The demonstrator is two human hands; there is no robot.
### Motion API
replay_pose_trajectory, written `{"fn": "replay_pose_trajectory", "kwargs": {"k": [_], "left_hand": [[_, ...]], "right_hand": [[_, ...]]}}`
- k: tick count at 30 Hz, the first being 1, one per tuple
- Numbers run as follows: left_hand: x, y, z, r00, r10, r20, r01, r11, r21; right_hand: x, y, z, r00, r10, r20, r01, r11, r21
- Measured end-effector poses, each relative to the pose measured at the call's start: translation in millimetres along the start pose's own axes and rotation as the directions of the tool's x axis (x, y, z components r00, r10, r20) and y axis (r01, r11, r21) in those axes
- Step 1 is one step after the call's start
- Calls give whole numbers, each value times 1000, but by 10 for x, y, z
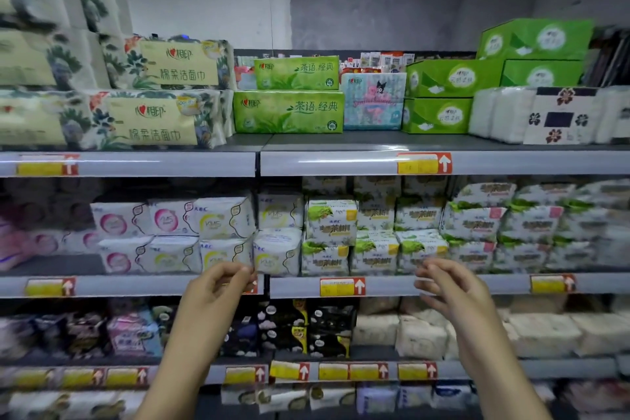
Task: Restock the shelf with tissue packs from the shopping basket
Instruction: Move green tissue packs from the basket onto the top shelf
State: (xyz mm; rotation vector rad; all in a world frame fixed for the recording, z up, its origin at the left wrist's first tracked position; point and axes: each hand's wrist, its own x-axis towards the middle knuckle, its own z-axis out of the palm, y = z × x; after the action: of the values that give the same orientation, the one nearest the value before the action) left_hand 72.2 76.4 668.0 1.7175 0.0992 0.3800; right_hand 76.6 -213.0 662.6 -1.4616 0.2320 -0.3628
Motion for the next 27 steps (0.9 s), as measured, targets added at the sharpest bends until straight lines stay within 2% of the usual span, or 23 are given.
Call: {"fn": "replay_pose_trajectory", "kwargs": {"k": [6,10,19,24,27], "left_hand": [[-239,-61,-152,997,54,63,-59,995,84],[-314,-66,-210,995,69,78,-75,994,74],[-388,-45,-246,996,6,91,1,997,-80],[-369,-179,-208,994,-102,33,106,976,-190],[-373,-349,-100,982,-180,51,187,964,-191]], "right_hand": [[-462,-43,9,998,-60,-11,60,998,-19],[-642,-86,-52,997,-69,-38,69,998,-12],[-694,-127,-80,996,-87,-32,87,996,-14],[-558,24,-76,998,-60,-31,59,998,-21],[-453,210,-142,1000,-17,-23,16,998,-53]]}}
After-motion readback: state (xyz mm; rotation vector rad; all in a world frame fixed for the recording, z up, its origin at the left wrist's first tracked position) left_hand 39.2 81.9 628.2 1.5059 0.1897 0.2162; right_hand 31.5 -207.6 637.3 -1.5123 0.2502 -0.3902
